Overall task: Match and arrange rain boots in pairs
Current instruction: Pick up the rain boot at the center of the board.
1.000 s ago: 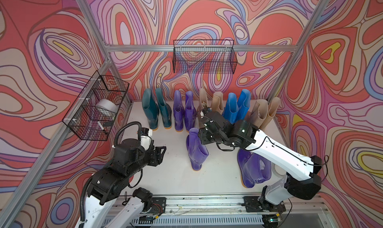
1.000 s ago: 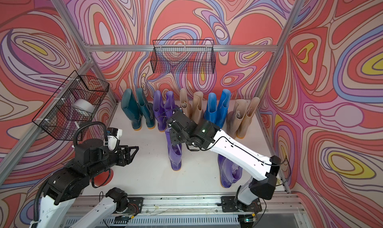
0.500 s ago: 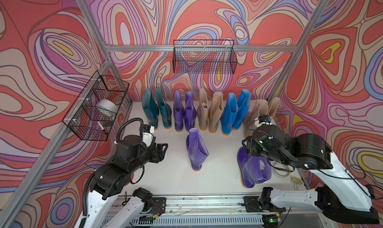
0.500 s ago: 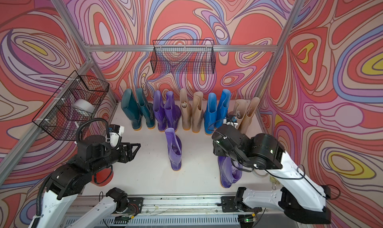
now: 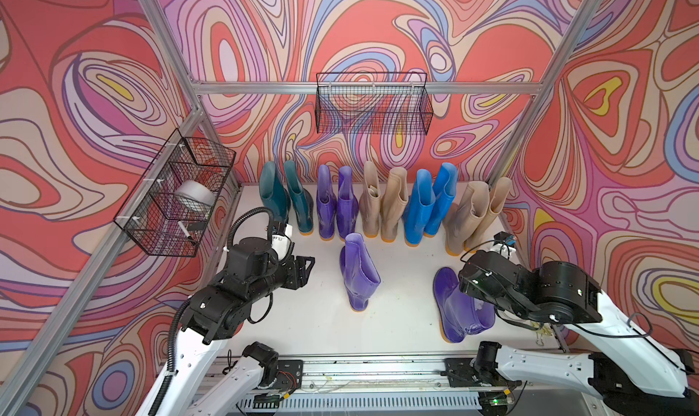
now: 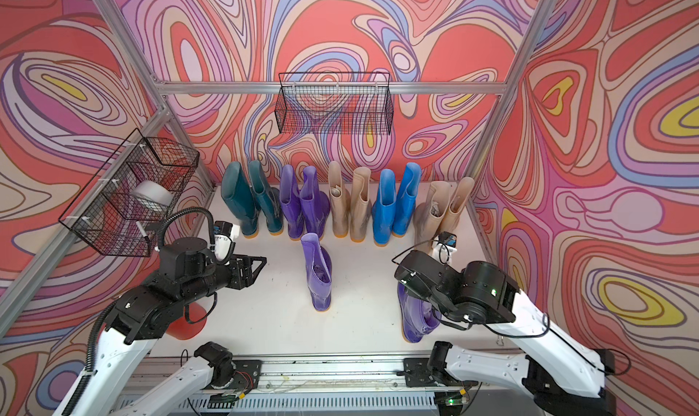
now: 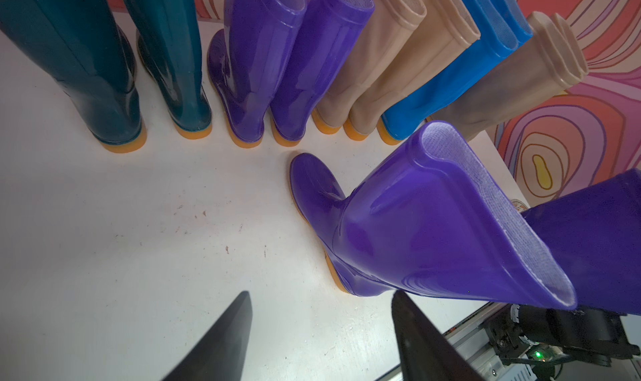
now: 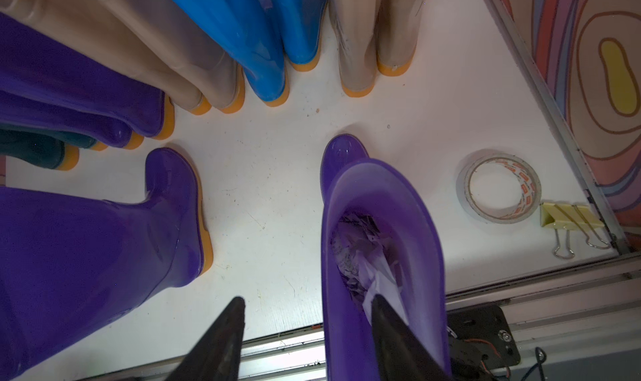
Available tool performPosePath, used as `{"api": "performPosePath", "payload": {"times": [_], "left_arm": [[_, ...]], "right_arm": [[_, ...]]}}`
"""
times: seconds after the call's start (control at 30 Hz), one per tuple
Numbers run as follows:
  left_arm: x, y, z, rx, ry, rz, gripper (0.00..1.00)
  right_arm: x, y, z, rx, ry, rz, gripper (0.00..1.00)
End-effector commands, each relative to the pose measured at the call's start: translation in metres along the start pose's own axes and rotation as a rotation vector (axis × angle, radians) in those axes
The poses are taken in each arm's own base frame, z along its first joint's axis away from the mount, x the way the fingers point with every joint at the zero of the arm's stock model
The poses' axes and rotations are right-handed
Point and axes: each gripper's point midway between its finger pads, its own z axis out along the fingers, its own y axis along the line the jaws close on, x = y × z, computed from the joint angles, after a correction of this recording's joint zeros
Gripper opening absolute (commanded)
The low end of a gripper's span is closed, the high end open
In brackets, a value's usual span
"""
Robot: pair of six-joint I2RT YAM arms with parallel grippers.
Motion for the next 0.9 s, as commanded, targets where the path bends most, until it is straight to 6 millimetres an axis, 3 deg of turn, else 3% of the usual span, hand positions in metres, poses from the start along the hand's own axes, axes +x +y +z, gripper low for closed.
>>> {"api": "performPosePath", "payload": {"times": [0.0,0.27,0.4,0.63,0.77,0.87], "left_arm": [[-0.002,-0.012,0.008,0.071,-0.009,0.005,0.66],[0.001,-0.017,0.019,0.107,0.015,0.003,0.66],[-0.002,-0.018,0.019,0.105,0.018,0.012,0.65],[-0.008,-0.017,0.016,0.089,0.006,0.033,0.66],[-0.006,-0.016,0.019,0.085,0.014,0.027,0.66],[-0.006,-0.017,0.02,0.091,0.012,0.021,0.66]], "right_arm": [[-0.011,-0.018,-0.004,0.058,-0.065,0.013,0.63],[-0.019,-0.037,0.0,0.13,-0.085,0.03,0.7],[-0.01,-0.047,0.005,0.149,-0.054,0.047,0.72],[0.019,-0.043,0.028,0.214,0.081,-0.038,0.75],[0.02,-0.042,0.028,0.207,0.092,-0.046,0.76],[0.026,-0.043,0.027,0.191,0.116,-0.046,0.71]]}}
